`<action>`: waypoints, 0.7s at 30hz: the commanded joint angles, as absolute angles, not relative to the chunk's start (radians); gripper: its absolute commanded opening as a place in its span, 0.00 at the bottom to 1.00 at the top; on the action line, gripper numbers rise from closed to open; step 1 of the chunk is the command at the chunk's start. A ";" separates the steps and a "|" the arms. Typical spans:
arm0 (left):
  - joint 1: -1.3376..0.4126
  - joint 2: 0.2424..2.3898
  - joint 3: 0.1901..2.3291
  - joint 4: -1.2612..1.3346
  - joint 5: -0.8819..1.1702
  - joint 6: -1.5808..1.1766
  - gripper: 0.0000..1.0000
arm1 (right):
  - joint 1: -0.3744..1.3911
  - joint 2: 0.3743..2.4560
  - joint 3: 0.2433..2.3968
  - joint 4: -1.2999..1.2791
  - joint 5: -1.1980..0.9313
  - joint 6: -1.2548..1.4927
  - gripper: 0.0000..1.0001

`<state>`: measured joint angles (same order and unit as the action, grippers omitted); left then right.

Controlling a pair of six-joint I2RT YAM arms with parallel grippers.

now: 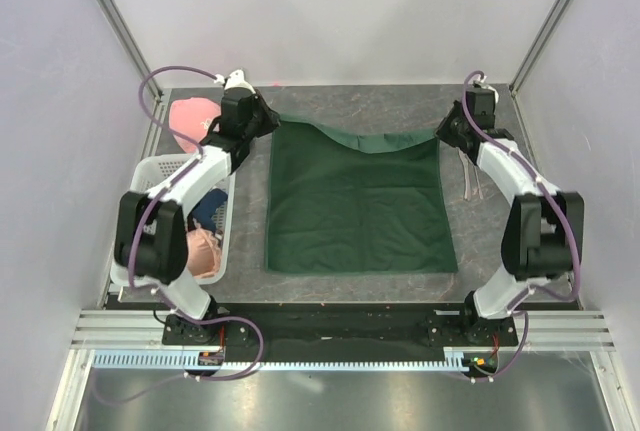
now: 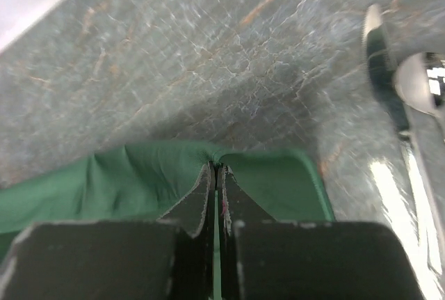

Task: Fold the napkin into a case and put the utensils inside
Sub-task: Fold and flatten the napkin at the center of the board.

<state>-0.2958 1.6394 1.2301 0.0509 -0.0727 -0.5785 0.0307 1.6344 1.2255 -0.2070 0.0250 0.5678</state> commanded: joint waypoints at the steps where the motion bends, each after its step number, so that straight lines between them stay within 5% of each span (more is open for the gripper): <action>1: -0.267 1.697 1.281 0.134 0.021 -0.632 0.02 | 0.025 1.718 1.310 -0.115 -0.067 0.557 0.00; 10: -0.264 1.576 1.188 -0.104 0.005 -0.707 0.02 | 0.020 1.588 1.243 -0.314 -0.057 0.548 0.00; 21: -0.264 1.179 0.910 -0.347 0.083 -0.747 0.02 | 0.018 1.253 0.987 -0.618 -0.078 0.535 0.00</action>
<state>-0.2657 1.3060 1.0130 -0.2481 0.0269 -0.6960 0.0219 1.3376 1.0687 -0.4778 -0.0418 0.5415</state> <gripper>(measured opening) 0.025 0.010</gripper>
